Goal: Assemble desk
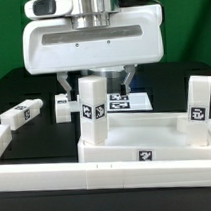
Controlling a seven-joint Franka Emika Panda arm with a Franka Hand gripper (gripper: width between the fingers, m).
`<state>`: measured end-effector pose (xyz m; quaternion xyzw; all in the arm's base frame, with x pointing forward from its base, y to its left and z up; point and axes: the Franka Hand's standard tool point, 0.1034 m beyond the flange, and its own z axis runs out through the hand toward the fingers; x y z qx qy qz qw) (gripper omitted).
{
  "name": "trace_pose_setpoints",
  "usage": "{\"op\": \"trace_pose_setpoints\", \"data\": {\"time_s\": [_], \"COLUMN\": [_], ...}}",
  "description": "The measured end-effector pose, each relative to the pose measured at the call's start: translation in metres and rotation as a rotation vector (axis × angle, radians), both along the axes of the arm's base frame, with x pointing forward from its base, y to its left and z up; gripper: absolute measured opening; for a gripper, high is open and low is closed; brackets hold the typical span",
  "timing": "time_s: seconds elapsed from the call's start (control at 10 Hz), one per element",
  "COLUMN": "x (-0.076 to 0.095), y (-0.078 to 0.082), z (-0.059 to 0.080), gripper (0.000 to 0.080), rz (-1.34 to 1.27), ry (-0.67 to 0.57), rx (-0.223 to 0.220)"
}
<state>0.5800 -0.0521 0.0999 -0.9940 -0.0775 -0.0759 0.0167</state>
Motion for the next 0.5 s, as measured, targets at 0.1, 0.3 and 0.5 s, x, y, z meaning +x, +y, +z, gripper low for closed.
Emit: {"op": "trace_pose_setpoints", "data": {"time_s": [0.1, 0.3, 0.5], "x": [-0.0001, -0.0001, 0.0001], "y": [0.0003, 0.0008, -0.0003], "z": [-0.0005, -0.0006, -0.0004], "gripper": [0.0649, 0.0649, 0.0649], "rz": [0.057, 0.225, 0.335], "ry": [-0.001, -0.003, -0.006], "rx": [-0.011, -0.048, -0.071]}}
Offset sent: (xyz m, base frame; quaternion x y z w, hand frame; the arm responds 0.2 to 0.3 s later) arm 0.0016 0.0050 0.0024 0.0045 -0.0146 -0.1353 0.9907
